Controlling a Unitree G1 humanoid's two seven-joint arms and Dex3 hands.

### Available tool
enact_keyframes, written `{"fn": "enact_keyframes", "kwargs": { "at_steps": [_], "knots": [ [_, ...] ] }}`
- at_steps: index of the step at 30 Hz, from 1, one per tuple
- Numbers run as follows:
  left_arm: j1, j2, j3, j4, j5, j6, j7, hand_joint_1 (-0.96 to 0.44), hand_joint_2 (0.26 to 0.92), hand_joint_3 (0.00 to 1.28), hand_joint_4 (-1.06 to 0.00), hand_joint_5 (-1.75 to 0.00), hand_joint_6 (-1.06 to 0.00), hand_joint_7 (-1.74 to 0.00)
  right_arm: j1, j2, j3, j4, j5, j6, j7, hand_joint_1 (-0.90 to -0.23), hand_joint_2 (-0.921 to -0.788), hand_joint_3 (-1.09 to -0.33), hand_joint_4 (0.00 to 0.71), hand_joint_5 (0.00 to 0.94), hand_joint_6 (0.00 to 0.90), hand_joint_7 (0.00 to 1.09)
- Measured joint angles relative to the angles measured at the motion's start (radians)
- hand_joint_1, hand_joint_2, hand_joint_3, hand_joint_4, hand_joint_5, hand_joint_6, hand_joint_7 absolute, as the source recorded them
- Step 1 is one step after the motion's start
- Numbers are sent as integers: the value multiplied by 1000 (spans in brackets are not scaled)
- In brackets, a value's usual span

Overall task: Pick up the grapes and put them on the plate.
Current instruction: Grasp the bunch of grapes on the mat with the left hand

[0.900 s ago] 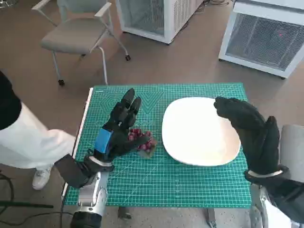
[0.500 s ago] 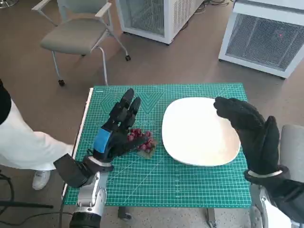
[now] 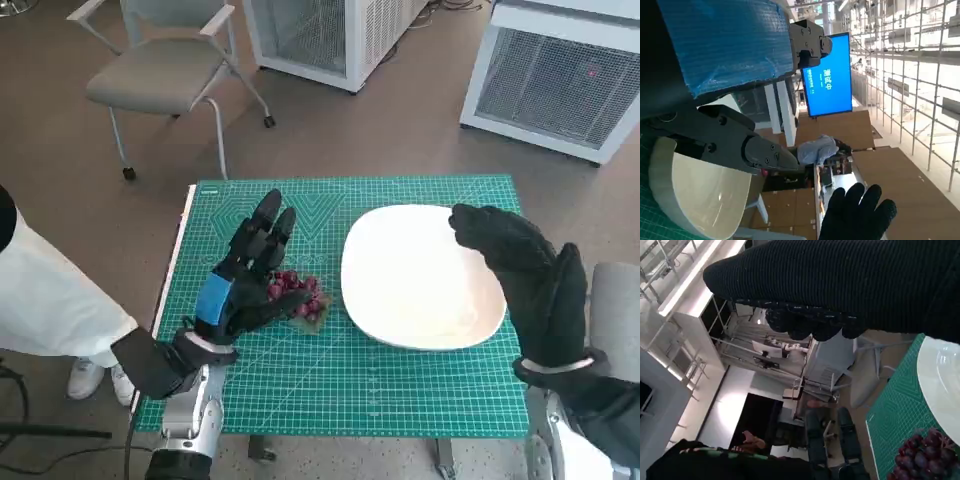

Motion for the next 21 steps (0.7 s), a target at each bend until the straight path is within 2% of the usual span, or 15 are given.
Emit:
{"fn": "enact_keyframes", "kwargs": {
  "at_steps": [21],
  "knots": [
    [10,17,0,-11,-18,13,-21,-340,921,64,-83,-12,-149,-17,0,1,0,-1,1,1,0,-531,-921,-617,295,378,124,909]
  ]
}}
